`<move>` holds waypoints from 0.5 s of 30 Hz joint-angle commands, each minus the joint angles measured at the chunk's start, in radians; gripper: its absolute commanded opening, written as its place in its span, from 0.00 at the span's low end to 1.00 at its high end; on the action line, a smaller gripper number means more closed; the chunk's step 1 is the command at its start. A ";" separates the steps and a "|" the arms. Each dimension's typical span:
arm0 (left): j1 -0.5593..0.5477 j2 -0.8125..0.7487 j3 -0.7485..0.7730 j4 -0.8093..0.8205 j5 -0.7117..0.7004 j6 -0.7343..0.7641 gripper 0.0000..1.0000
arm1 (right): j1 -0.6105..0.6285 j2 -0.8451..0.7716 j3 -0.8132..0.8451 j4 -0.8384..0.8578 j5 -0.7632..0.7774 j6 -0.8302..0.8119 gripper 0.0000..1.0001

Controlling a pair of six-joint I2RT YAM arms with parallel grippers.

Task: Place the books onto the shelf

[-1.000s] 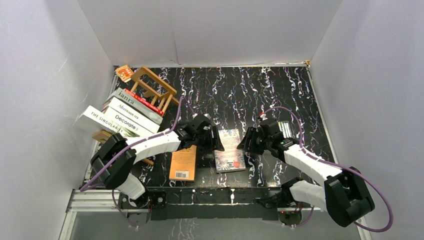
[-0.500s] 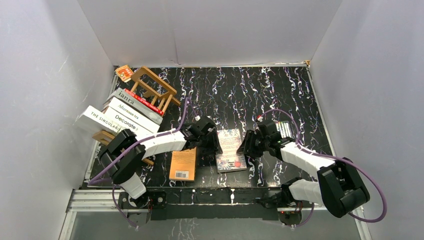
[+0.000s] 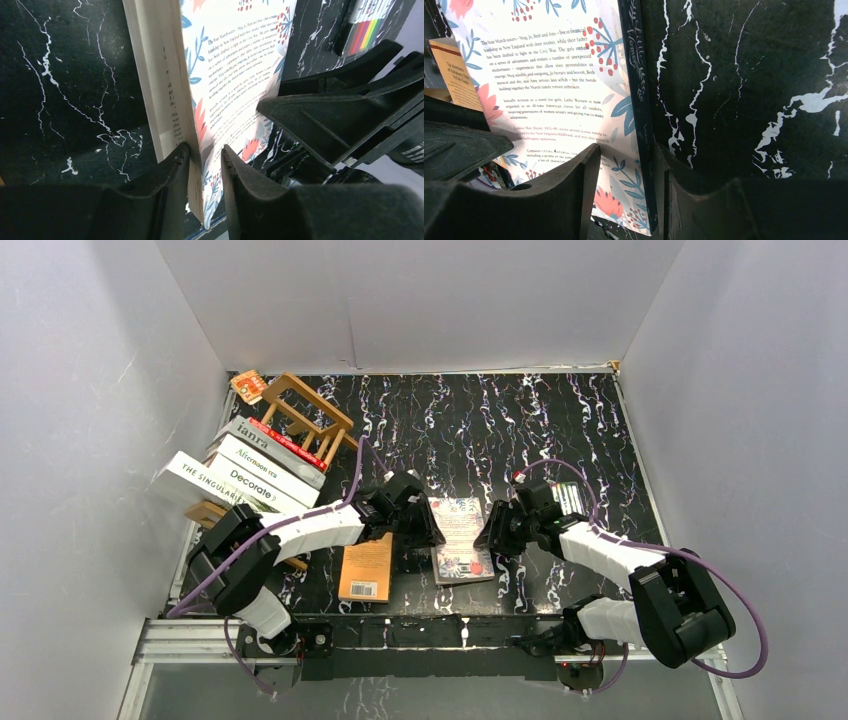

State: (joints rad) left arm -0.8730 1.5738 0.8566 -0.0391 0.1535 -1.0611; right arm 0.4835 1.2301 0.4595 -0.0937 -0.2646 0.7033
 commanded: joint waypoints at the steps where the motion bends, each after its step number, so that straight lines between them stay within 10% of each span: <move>1: -0.019 -0.047 0.008 0.156 0.115 -0.100 0.23 | 0.012 0.005 -0.019 0.064 -0.063 0.022 0.50; 15: -0.019 -0.025 0.003 0.105 0.097 -0.184 0.31 | 0.012 0.007 -0.028 0.081 -0.067 0.039 0.49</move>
State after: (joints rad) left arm -0.8726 1.5707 0.8566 0.0570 0.2249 -1.2205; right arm 0.4770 1.2270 0.4484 -0.0772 -0.2726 0.7120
